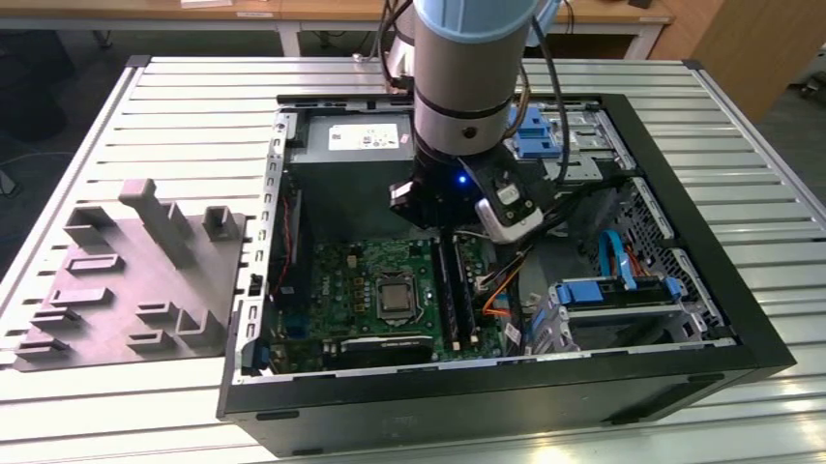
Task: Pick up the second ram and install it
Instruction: 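Press down the second ram until it locks into place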
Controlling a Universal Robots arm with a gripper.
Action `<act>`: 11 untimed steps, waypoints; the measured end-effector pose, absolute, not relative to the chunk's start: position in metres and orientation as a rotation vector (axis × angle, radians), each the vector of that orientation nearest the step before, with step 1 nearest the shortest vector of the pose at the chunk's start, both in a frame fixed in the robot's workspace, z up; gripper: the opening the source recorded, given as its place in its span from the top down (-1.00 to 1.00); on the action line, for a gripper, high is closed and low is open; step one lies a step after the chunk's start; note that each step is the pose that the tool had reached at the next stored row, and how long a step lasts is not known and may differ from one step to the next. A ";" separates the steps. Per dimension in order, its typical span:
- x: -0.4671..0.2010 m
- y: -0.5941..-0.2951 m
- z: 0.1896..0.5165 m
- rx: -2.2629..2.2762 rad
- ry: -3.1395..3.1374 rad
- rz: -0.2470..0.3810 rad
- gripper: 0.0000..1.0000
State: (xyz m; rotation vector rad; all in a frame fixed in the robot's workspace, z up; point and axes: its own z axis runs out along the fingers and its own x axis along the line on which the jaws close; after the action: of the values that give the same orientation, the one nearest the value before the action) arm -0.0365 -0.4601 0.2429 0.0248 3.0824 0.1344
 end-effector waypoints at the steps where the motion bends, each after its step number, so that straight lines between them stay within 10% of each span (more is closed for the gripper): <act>1: -0.036 -0.462 0.243 0.025 3.082 0.134 0.80; 11: -0.036 -0.491 0.243 0.029 3.082 0.133 0.80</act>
State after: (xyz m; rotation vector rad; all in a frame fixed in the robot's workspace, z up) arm -0.0365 -0.4906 0.2429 0.0285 3.0823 0.1327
